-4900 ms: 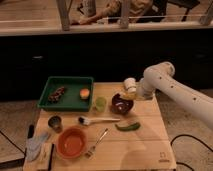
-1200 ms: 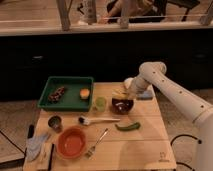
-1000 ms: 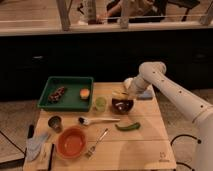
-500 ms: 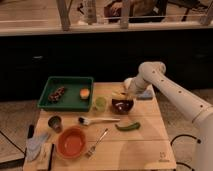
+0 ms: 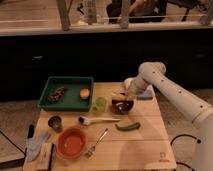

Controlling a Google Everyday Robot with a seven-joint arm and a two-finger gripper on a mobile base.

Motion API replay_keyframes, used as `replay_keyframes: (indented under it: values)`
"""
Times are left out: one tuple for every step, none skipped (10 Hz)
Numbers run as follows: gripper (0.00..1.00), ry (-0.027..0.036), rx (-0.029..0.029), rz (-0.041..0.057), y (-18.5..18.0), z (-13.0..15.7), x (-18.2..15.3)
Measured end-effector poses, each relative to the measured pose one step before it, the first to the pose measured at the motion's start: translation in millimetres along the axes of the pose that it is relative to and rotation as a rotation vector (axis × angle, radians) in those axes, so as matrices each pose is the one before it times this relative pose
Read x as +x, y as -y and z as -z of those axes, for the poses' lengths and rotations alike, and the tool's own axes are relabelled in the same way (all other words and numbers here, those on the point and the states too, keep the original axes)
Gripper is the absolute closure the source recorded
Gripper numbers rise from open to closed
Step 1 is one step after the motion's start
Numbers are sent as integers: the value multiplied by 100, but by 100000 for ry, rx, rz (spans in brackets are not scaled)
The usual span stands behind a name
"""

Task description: Place banana in purple bowl

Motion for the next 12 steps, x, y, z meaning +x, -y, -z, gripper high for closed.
replay_keyframes:
  values:
    - [96,65,-183,166,-49,-31,-54]
    - [96,118,-164,68,-59,-46,-3]
    - [96,147,-196,99,-61,-43,-25]
    - [96,157,-111,65,-11,-46,-64]
    - [96,255,-66,-99,-5,-37,-44]
    - [96,133,6,-61,6,19,7]
    - [96,13,-179,304,-35,-2,-10]
    - [96,131,-108,109,-16,-14,-14]
    - [96,133,-155,83,-40,-40,-24]
    - [96,141,-32,58,1,-4,-20]
    - [96,177,-26,36,-10,-13,50]
    - [96,105,-97,137,-28,-20,-37]
